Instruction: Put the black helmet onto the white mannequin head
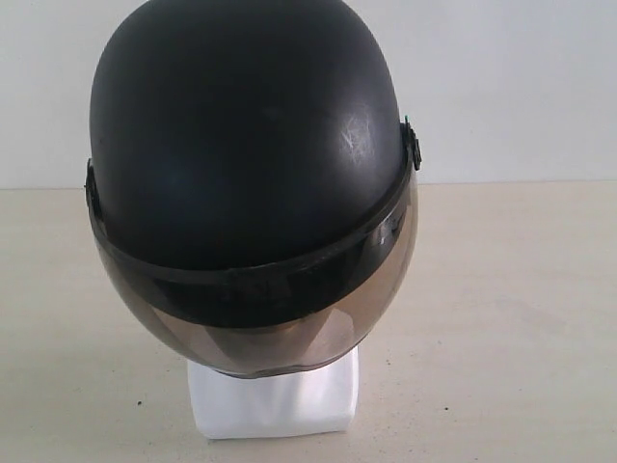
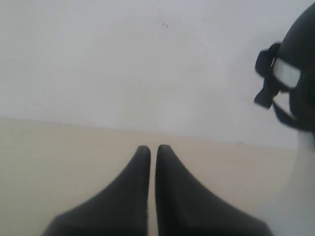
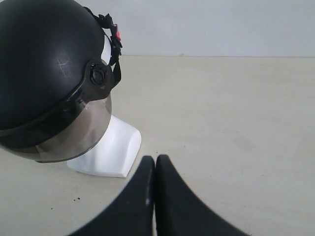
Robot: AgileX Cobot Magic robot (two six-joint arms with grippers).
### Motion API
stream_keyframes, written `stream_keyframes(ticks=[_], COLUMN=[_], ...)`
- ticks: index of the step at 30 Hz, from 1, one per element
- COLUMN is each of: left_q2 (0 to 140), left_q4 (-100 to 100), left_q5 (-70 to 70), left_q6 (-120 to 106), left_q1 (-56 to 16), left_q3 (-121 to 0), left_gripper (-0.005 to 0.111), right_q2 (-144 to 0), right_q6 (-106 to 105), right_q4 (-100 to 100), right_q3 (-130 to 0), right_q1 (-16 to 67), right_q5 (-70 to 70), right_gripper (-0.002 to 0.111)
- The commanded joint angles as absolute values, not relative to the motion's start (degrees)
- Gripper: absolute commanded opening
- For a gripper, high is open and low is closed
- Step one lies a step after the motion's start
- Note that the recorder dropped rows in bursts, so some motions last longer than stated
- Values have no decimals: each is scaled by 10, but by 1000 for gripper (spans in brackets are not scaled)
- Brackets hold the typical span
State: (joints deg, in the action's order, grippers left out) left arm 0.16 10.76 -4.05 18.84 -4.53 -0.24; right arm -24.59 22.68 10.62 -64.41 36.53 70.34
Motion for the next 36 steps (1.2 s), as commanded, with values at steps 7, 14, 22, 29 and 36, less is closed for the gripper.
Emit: stream_keyframes(ticks=[7,14,22,29,36], left_q2=[0,0,0,0,0], left_q4=[29,14,14,14,14], left_q5=[-161,-159,-159,-159,-159], left_q6=[-12,-11,-11,-11,-11], left_q1=[-42,-42,-42,-42,-42], left_q3=[0,0,0,0,0], left_gripper=[4,4,4,4,4], right_q2=[-245,-245,-245,-245,-245], right_q6=[225,225,225,225,225], right_q4=[110,110,110,110,110], right_q3=[-641,-641,-641,-641,-641], right_q1=[365,365,365,365,365], right_q5=[700,700,700,700,700], right_gripper=[0,0,0,0,0])
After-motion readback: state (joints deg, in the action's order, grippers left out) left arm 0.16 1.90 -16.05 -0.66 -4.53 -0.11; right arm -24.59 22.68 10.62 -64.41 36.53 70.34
